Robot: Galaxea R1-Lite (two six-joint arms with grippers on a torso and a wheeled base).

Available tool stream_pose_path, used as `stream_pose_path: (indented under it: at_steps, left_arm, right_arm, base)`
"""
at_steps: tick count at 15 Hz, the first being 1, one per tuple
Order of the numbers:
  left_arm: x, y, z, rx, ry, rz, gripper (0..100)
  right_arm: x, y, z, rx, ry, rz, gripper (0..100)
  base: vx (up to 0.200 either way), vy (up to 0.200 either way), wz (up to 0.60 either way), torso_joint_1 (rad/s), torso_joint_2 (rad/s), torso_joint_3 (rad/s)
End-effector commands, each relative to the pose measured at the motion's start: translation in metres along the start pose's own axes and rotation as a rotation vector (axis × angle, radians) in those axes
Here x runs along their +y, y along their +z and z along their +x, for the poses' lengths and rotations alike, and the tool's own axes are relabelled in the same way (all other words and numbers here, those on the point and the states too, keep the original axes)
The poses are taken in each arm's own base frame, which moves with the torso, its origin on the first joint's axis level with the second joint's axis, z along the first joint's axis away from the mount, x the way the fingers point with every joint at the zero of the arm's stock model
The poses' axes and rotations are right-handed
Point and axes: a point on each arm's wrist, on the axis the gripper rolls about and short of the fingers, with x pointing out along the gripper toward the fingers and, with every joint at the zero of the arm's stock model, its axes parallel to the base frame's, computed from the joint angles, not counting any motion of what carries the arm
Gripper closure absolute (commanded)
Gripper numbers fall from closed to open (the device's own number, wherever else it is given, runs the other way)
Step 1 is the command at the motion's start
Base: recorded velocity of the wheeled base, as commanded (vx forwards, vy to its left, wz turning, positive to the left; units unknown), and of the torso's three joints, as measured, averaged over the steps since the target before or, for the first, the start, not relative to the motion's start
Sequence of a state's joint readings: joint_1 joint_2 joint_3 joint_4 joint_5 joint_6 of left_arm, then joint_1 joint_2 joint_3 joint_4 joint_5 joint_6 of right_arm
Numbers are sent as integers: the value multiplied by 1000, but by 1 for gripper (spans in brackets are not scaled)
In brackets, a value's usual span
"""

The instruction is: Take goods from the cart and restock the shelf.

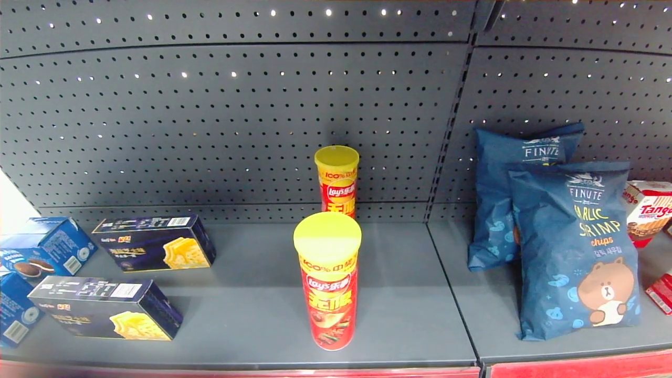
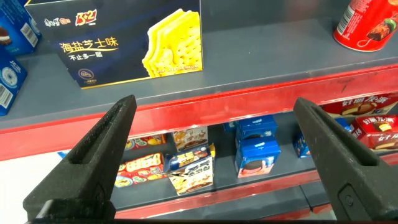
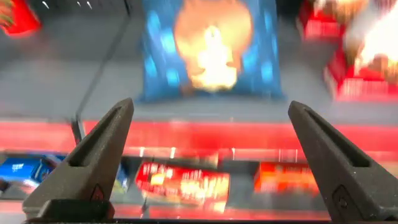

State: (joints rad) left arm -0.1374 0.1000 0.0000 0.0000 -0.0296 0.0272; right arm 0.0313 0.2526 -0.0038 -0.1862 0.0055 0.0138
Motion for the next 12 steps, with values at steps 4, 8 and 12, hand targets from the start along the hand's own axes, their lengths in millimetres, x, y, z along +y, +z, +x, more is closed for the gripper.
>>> stream_pose_path:
  at_steps: [4,8,12]
  left_arm:
    - [0,0,0,1,1,0,0]
    - [0,0,0,1,1,0,0]
    - [0,0,0,1,1,0,0]
  right_arm:
    - [2,-17,-15,-40,-38,10,0]
    - [0,-24,-17,-3,-93,-7,0]
    - [0,-25,-21,-60,-39,-10,0]
  base:
    - [0,0,0,0,0,0]
    - [0,0,0,0,0,0]
    - [0,0,0,0,0,0]
